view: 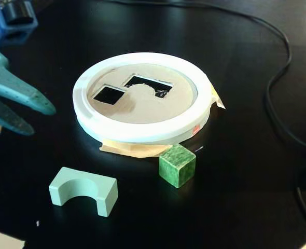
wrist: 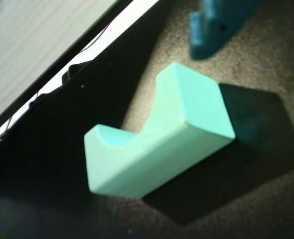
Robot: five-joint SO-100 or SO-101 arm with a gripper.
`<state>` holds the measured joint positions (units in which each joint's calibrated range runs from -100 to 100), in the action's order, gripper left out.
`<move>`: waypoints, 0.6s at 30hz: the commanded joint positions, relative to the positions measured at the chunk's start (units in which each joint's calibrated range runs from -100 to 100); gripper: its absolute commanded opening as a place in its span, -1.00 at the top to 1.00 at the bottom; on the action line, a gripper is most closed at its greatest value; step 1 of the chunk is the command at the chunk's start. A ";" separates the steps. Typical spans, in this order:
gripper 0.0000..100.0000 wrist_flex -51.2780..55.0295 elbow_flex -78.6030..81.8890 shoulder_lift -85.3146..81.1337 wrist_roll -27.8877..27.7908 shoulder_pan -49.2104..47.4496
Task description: Pick up the U shape block and drop it in corresponding U shaped hole
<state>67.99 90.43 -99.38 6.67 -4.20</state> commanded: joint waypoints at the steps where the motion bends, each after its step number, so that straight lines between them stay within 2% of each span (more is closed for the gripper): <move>1: -0.46 -1.21 -0.27 -0.62 -0.10 1.07; 18: -0.48 -1.21 -0.27 -0.62 -0.10 1.07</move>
<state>67.99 90.43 -99.38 6.67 -4.20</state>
